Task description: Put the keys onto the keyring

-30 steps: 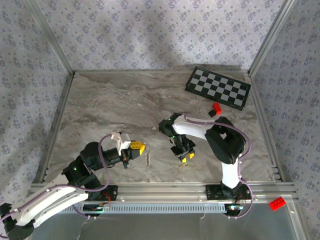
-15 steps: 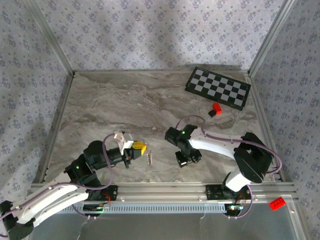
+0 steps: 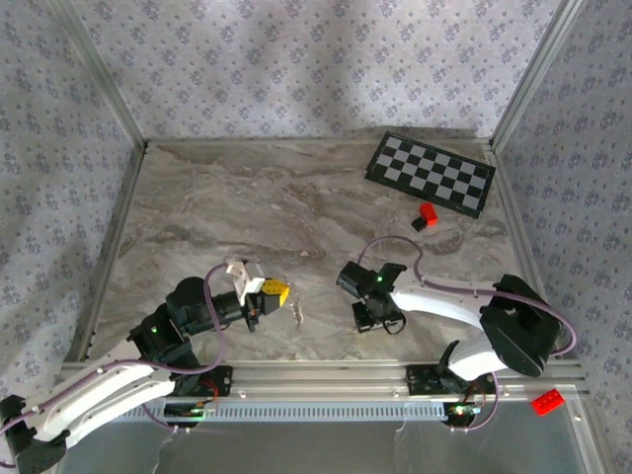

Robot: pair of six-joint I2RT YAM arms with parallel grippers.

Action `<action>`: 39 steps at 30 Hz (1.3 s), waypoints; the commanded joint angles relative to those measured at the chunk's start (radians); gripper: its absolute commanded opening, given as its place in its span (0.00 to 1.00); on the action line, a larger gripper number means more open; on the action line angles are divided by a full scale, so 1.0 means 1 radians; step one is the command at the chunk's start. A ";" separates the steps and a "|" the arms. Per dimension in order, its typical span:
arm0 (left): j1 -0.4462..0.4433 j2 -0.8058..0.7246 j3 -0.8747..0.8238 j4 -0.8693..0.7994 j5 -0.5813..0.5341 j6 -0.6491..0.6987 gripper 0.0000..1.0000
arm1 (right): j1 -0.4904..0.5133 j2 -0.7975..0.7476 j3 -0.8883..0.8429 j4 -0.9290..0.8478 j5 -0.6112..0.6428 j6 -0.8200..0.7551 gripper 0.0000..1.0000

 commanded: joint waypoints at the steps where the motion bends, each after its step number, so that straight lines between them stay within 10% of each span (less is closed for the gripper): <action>1: 0.006 -0.001 0.039 0.031 0.012 -0.006 0.00 | 0.006 -0.040 -0.044 0.023 0.040 0.051 0.42; 39: 0.006 -0.001 0.035 0.028 0.015 -0.011 0.00 | 0.077 -0.178 -0.161 0.168 0.138 0.045 0.16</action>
